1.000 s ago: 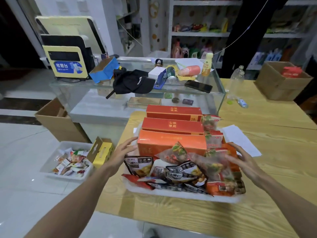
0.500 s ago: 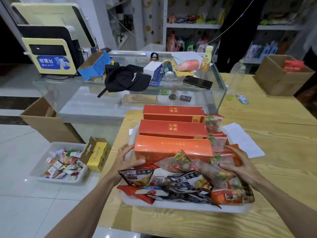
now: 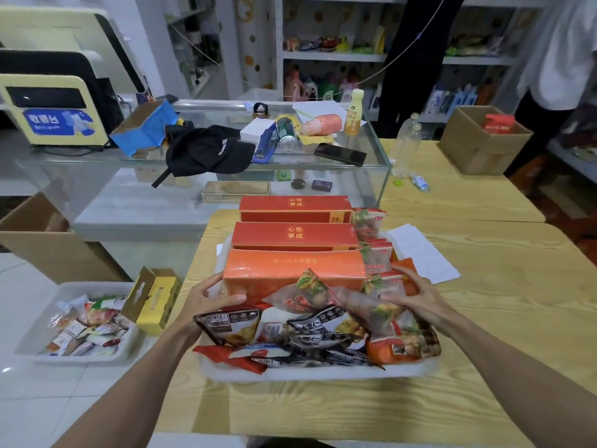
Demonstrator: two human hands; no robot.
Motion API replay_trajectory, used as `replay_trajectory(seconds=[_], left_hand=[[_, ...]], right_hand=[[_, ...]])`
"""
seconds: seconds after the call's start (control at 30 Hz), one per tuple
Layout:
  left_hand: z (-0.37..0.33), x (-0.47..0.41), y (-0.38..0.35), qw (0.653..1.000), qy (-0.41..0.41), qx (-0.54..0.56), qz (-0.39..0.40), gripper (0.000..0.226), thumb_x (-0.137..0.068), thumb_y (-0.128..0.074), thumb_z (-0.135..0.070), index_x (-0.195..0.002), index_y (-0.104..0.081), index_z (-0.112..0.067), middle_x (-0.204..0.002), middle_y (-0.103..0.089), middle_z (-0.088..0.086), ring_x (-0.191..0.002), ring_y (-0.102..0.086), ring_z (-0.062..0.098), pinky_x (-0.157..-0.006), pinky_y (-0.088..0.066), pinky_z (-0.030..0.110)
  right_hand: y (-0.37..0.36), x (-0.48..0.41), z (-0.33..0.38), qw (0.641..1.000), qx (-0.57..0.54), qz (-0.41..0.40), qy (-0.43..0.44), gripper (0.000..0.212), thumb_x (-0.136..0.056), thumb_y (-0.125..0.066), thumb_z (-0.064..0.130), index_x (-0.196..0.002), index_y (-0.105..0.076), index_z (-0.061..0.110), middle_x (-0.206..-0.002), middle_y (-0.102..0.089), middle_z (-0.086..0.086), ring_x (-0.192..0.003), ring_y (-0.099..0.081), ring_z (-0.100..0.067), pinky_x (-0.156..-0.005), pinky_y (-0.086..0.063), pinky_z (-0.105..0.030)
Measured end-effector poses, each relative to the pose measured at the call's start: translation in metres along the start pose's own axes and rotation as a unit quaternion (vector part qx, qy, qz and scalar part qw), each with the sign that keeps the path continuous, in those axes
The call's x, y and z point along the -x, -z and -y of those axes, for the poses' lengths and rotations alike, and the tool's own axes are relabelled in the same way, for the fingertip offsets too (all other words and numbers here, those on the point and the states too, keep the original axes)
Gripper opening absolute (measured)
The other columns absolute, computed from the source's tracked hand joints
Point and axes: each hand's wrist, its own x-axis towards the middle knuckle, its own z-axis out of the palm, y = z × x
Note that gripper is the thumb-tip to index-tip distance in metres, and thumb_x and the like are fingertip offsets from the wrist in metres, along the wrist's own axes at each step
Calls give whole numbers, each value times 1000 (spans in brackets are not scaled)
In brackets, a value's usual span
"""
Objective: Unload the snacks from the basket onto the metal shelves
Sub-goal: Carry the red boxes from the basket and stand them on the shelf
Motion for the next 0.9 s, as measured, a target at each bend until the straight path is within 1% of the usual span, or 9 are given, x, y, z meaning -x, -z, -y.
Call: replay_trajectory(seconds=[0.1, 0.23, 0.4, 0.53, 0.63, 0.67, 0.77, 0.83, 0.9], left_hand=[[2, -2, 0, 1000, 13, 8, -6, 87, -44, -94, -36, -124, -66, -20, -110, -73, 4, -97, -72, 21, -75, -59, 33], [-1, -2, -1, 1000, 24, 8, -6, 89, -41, -96, -35, -124, -66, -23, -112, -73, 6, -96, -72, 26, -76, -60, 43], [-17, -3, -6, 1000, 6, -20, -9, 91, -37, -96, -39, -123, -67, -26, -110, -73, 2, -100, -70, 22, -79, -59, 41], [-42, -2, -12, 1000, -12, -22, -4, 95, -34, -96, -41, -123, -66, -29, -113, -72, 1, -100, -70, 20, -78, -59, 38], [-60, 4, -17, 999, -24, -20, 3, 89, -30, -95, -47, -114, -69, -37, -112, -72, -2, -100, -70, 20, -80, -58, 38], [-65, 7, -20, 999, -28, -20, 8, 87, -28, -95, -49, -111, -70, -39, -110, -72, -3, -99, -70, 19, -78, -57, 36], [-73, 12, -26, 999, -26, -19, 24, 83, -23, -95, -52, -102, -73, -42, -106, -74, -6, -97, -70, 17, -80, -56, 35], [-77, 19, -29, 999, -28, -30, 28, 82, -26, -97, -49, -104, -73, -41, -109, -73, -5, -101, -69, 21, -86, -56, 41], [-79, 28, -31, 997, -38, -41, 44, 86, -28, -96, -50, -109, -72, -36, -112, -72, -4, -107, -67, 22, -89, -55, 43]], right_hand=[[0, -3, -4, 1000, -7, -1, 0, 91, -59, -86, 53, -139, -48, 32, -144, -44, 1, -127, -39, -15, -97, -34, -31], [3, -4, -6, 1000, -11, 0, -8, 87, -61, -83, 43, -139, -48, 32, -150, -39, -4, -129, -40, -21, -99, -36, -34], [11, 4, -2, 1000, 3, 12, -9, 108, -42, -82, 75, -138, -46, 41, -148, -42, -3, -127, -44, -22, -104, -42, -45], [27, 14, 14, 1000, -16, -1, -12, 90, -59, -83, 55, -140, -45, 39, -147, -41, -2, -122, -43, -18, -103, -41, -39], [39, 27, 24, 1000, -13, -17, -9, 83, -45, -83, 75, -120, -48, 61, -142, -50, -1, -126, -52, -24, -105, -45, -48], [44, 33, 23, 1000, -14, -22, -8, 82, -43, -81, 77, -116, -48, 62, -141, -52, 0, -126, -52, -24, -105, -45, -49], [52, 60, 34, 999, -12, -38, -3, 86, -53, -82, 69, -130, -49, 47, -144, -49, 1, -126, -47, -18, -108, -41, -42], [53, 79, 37, 998, -5, -57, -7, 84, -66, -80, 53, -140, -46, 35, -145, -45, 1, -124, -43, -14, -103, -38, -34], [52, 101, 36, 997, -5, -78, -18, 83, -70, -80, 48, -143, -44, 33, -149, -40, 0, -129, -40, -17, -104, -37, -35]])
